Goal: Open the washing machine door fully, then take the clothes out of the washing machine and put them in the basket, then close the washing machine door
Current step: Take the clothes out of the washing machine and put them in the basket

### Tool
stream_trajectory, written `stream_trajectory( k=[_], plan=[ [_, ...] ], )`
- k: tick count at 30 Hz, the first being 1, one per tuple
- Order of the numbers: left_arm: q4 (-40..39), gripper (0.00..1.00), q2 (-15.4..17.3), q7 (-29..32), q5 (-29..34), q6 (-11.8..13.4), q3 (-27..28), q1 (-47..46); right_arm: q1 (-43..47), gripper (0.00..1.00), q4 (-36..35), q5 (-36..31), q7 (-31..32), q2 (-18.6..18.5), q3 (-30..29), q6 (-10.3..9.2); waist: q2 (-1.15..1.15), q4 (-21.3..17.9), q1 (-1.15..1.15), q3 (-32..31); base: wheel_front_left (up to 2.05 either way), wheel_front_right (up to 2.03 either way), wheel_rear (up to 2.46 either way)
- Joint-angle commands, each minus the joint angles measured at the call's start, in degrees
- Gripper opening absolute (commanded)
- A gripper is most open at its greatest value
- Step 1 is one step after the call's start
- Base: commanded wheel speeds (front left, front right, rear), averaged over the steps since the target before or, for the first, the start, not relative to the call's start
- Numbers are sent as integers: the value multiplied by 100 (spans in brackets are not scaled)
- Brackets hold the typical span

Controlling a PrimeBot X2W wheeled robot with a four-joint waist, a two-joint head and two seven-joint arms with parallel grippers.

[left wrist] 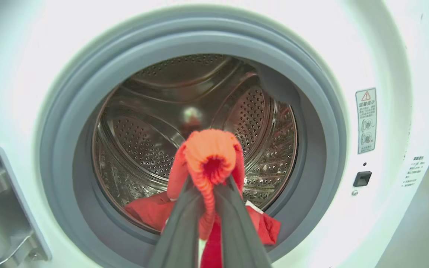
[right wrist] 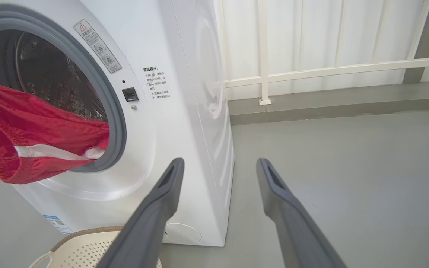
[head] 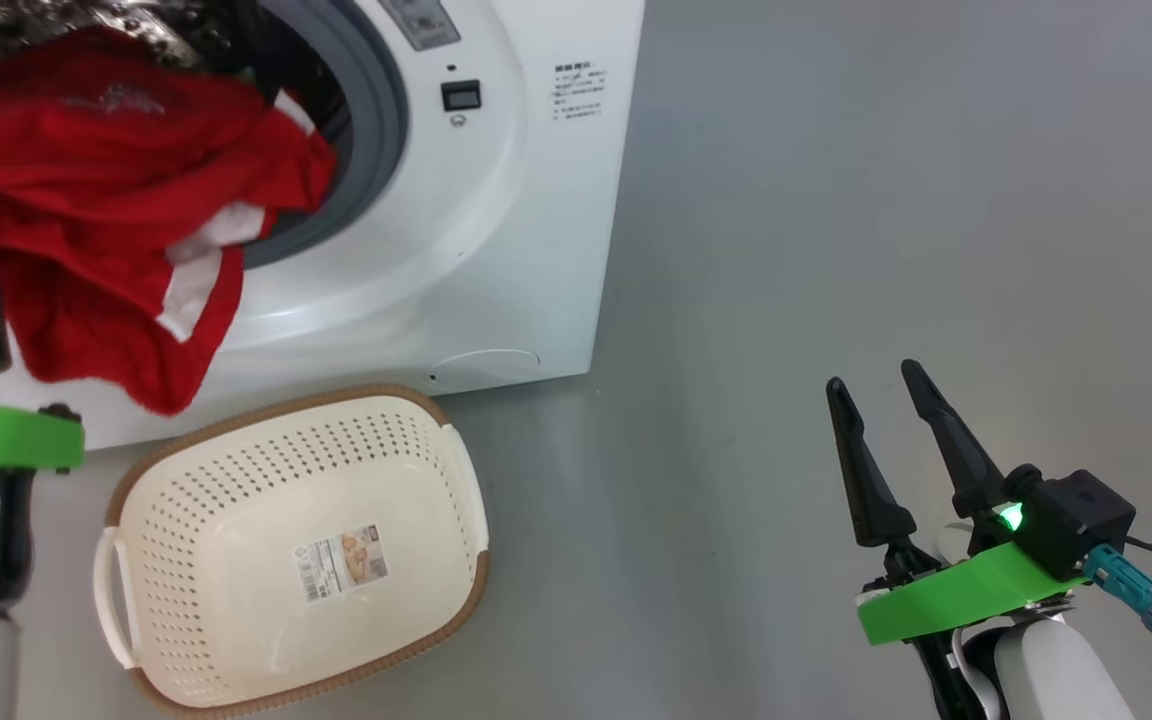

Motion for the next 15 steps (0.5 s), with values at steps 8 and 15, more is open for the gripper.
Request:
stream_trajectory(
  k=[8, 15],
  plan=[
    [-1521, 0, 103, -47, 177, -16, 657, 801, 218, 100, -145, -72, -27, 23, -22, 9, 0, 131, 0, -204, 0, 0, 0],
    [-2602, 0, -155, -47, 282, -17, 846, 1481, 253, 100, -200, -93, -27, 22, -64, 9, 0, 198, 0, -162, 0, 0, 0]
  ],
)
